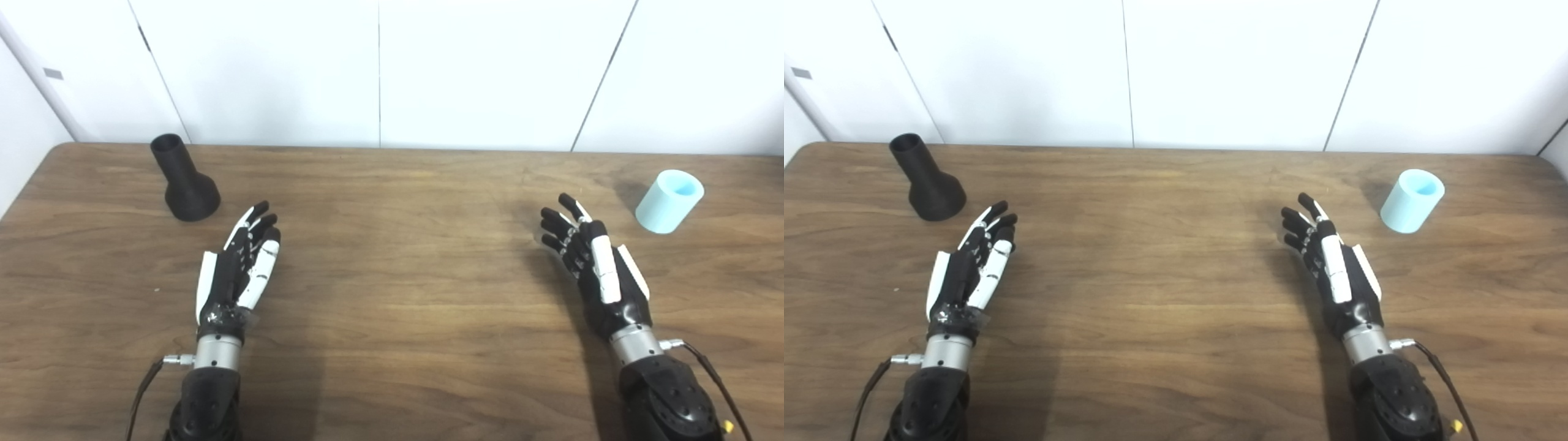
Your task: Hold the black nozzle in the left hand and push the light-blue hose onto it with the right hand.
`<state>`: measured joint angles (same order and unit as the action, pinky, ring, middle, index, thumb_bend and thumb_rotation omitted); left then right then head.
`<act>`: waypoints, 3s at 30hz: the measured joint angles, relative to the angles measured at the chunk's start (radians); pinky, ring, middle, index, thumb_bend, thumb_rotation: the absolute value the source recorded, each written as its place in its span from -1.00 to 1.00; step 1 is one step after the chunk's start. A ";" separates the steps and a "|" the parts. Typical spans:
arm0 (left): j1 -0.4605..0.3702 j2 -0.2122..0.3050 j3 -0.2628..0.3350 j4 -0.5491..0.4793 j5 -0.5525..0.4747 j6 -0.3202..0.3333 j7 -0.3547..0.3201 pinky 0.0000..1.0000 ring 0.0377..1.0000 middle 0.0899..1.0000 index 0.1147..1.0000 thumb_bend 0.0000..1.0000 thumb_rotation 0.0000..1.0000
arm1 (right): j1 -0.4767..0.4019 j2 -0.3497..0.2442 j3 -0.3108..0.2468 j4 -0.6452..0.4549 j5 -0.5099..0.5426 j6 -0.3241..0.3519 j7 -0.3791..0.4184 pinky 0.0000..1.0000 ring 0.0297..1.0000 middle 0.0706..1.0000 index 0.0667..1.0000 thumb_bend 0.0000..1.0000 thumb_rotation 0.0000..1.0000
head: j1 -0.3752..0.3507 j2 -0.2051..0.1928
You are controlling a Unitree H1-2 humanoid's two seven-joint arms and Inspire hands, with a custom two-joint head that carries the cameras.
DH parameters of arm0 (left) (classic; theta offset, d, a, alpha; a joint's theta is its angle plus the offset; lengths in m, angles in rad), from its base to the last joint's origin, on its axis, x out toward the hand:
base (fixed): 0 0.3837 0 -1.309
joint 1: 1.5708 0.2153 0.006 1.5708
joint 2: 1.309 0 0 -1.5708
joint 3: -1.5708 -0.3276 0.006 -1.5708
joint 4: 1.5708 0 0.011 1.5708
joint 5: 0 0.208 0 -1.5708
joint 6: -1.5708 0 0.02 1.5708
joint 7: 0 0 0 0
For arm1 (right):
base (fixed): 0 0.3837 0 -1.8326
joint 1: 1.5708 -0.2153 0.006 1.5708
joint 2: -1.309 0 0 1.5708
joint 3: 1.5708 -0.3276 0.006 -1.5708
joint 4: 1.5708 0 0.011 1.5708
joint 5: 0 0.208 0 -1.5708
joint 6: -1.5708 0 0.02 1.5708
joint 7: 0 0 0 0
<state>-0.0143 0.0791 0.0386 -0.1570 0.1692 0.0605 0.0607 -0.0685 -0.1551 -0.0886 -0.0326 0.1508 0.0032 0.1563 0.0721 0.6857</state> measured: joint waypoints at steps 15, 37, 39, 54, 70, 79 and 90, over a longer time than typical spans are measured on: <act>0.003 -0.020 -0.040 0.021 0.043 -0.002 0.017 0.71 0.76 0.71 0.80 -0.29 0.26 | -0.005 -0.039 -0.011 0.075 0.035 -0.061 0.043 0.85 0.84 0.77 0.93 0.14 1.00 | 0.199 -0.112; -0.004 -0.045 -0.061 0.079 0.120 -0.072 0.093 0.59 0.66 0.68 0.75 0.27 -0.78 | -0.009 -0.037 -0.026 0.073 0.070 -0.037 0.042 0.91 0.92 0.85 0.95 0.06 1.00 | 0.296 -0.222; -0.008 -0.045 -0.060 0.085 0.120 -0.079 0.097 0.56 0.65 0.67 0.74 0.32 -0.84 | -0.008 -0.035 -0.025 0.070 0.069 -0.036 0.040 0.91 0.93 0.85 0.97 0.05 1.00 | 0.299 -0.230; -0.006 -0.042 -0.026 0.083 0.148 -0.123 0.156 0.57 0.63 0.67 0.72 0.67 -0.77 | 0.013 -0.012 -0.003 0.029 0.038 -0.020 0.009 0.94 0.92 0.85 0.97 -0.02 1.00 | 0.305 -0.239; -0.006 0.096 0.111 -0.149 0.204 0.020 0.124 0.55 0.58 0.65 0.72 0.75 -0.74 | 0.020 -0.011 0.006 0.006 0.018 -0.007 0.002 0.89 0.94 0.87 1.00 -0.08 1.00 | 0.314 -0.232; -0.052 0.235 0.206 -0.119 0.270 0.036 0.134 0.42 0.51 0.60 0.67 0.81 -0.75 | 0.034 -0.006 0.015 -0.029 0.017 0.004 0.003 0.96 0.96 0.88 1.00 -0.15 1.00 | 0.316 -0.224; -0.120 0.342 0.183 -0.044 0.472 0.163 0.076 0.30 0.65 0.76 0.68 0.94 -0.58 | 0.036 -0.006 0.018 -0.050 0.016 0.032 0.001 0.95 0.97 0.88 1.00 -0.17 1.00 | 0.327 -0.218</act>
<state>-0.1342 0.4210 0.2212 -0.2011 0.6411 0.2237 0.1369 -0.0323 -0.1607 -0.0703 -0.0825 0.1666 0.0353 0.1571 0.3988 0.4679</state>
